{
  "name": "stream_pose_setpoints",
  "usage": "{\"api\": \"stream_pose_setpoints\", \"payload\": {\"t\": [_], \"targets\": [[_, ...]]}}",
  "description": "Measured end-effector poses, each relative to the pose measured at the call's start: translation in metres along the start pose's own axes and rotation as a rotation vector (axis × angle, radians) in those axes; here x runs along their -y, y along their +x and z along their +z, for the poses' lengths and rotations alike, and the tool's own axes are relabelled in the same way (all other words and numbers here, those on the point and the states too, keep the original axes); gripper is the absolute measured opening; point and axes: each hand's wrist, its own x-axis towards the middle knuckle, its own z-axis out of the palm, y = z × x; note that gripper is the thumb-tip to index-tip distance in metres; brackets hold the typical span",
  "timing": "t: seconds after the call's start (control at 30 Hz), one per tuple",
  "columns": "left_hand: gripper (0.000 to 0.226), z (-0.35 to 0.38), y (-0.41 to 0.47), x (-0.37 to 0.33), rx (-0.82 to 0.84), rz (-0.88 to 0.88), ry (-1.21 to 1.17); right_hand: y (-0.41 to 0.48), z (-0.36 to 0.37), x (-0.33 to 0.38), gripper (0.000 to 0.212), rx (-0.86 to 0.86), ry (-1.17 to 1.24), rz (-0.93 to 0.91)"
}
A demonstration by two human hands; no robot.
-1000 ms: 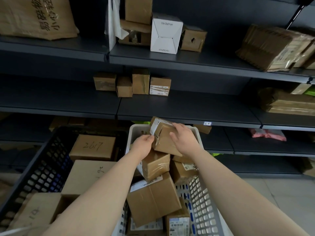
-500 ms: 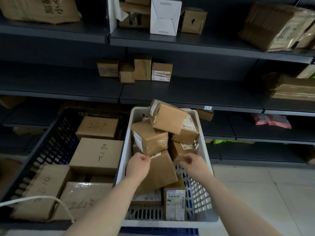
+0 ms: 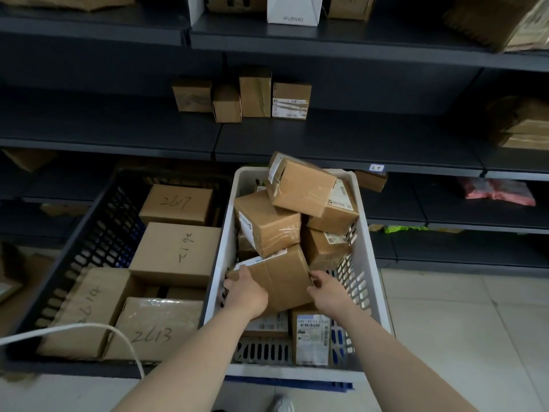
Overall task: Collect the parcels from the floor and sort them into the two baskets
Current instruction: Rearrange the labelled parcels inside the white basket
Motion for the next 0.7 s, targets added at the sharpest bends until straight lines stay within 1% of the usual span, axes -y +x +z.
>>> {"api": "stream_pose_setpoints", "payload": {"t": [0.07, 0.2, 0.27, 0.37, 0.4, 0.47, 0.53, 0.6, 0.7], "targets": [[0.078, 0.003, 0.002, 0.002, 0.016, -0.032, -0.067, -0.001, -0.002, -0.007, 0.044, 0.03, -0.005, 0.035], [0.089, 0.013, 0.002, 0.013, -0.015, -0.13, -0.316, -0.005, 0.0, -0.026, 0.04, 0.067, -0.024, 0.13], [0.094, 0.022, 0.0, 0.02, 0.033, -0.163, -0.383, -0.007, 0.006, -0.034, 0.041, 0.054, 0.014, 0.168], [0.116, 0.036, 0.003, 0.025, 0.089, -0.189, -0.452, -0.008, 0.015, -0.042, 0.047, 0.018, 0.041, 0.181], [0.121, 0.038, 0.003, 0.024, 0.086, -0.2, -0.467, -0.008, 0.018, -0.042, 0.052, 0.006, 0.044, 0.184], [0.125, 0.041, 0.006, 0.021, 0.067, -0.248, -0.518, -0.005, 0.025, -0.045, 0.066, -0.025, 0.034, 0.204], [0.129, 0.043, 0.009, 0.018, 0.034, -0.284, -0.579, -0.002, 0.029, -0.047, 0.074, -0.051, 0.0, 0.231], [0.132, 0.047, 0.013, 0.015, -0.002, -0.319, -0.63, 0.001, 0.029, -0.049, 0.077, -0.049, -0.01, 0.257], [0.128, 0.053, 0.02, 0.011, -0.041, -0.374, -0.712, 0.004, 0.028, -0.056, 0.076, -0.029, -0.003, 0.256]]}}
